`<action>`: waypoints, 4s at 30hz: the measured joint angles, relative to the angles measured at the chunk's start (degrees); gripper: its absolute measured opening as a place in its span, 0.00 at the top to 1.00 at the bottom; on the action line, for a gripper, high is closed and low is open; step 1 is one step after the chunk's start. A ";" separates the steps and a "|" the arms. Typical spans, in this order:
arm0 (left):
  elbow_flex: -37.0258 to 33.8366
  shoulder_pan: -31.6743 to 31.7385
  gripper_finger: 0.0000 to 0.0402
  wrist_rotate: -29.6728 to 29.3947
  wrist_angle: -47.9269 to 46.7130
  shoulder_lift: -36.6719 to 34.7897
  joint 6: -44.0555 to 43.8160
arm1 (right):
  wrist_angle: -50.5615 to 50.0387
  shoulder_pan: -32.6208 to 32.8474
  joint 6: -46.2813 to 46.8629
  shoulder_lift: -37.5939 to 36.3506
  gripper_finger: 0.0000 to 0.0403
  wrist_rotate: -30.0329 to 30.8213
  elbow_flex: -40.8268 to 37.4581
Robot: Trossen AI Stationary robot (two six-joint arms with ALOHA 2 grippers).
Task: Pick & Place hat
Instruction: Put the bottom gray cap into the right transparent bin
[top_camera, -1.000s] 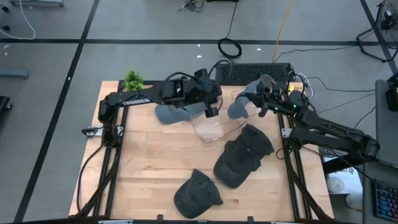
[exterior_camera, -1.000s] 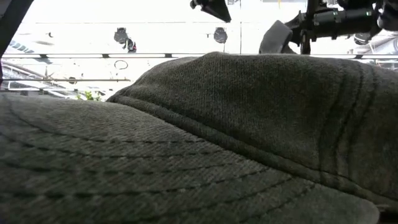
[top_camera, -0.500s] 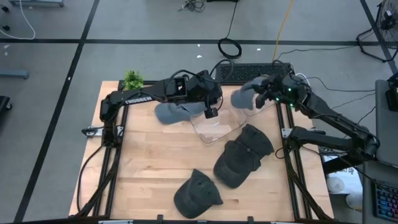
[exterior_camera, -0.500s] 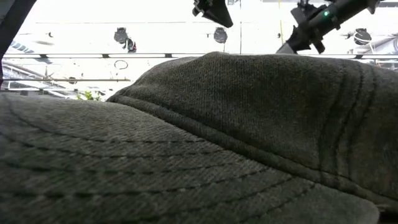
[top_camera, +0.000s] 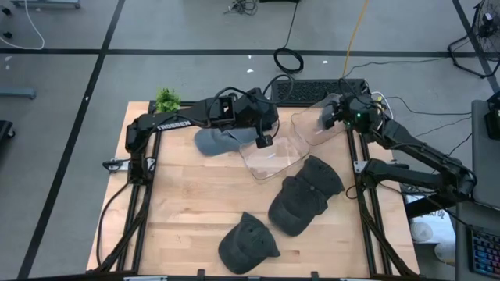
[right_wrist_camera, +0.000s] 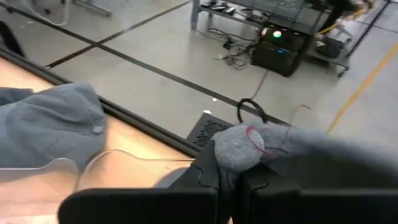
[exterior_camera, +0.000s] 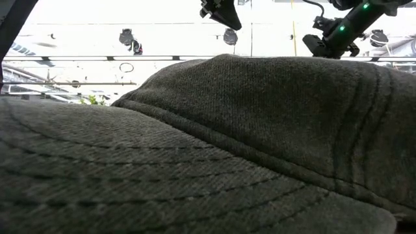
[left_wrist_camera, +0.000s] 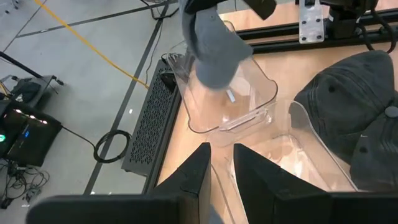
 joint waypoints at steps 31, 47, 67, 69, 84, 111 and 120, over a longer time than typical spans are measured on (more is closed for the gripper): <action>0.00 0.07 0.80 3.03 -2.56 0.00 -5.04 | 8.85 -22.78 -15.44 3.27 1.00 -61.72 -0.04; 0.00 0.11 0.80 3.01 -2.52 0.00 -5.22 | 5.54 -22.35 -26.54 -0.82 1.00 -47.73 -0.04; 0.00 0.15 0.80 2.99 -2.00 0.00 -5.20 | -8.92 -14.39 -33.74 -2.80 1.00 -48.14 -0.04; 0.00 0.15 0.80 2.99 -2.00 0.00 -5.29 | -7.81 -13.95 -33.74 -2.03 1.00 -48.17 -0.04; 0.00 0.15 0.80 2.99 -1.97 0.00 -5.88 | -6.34 -10.06 -34.09 11.41 1.00 -26.73 -0.02; 0.00 0.15 0.80 2.99 -1.95 0.00 -5.86 | -0.23 -6.64 -31.29 14.70 0.76 -4.19 -0.02; 0.00 0.11 0.80 2.99 -1.95 0.00 -5.90 | 1.46 -6.64 -30.21 14.70 0.43 0.30 -0.02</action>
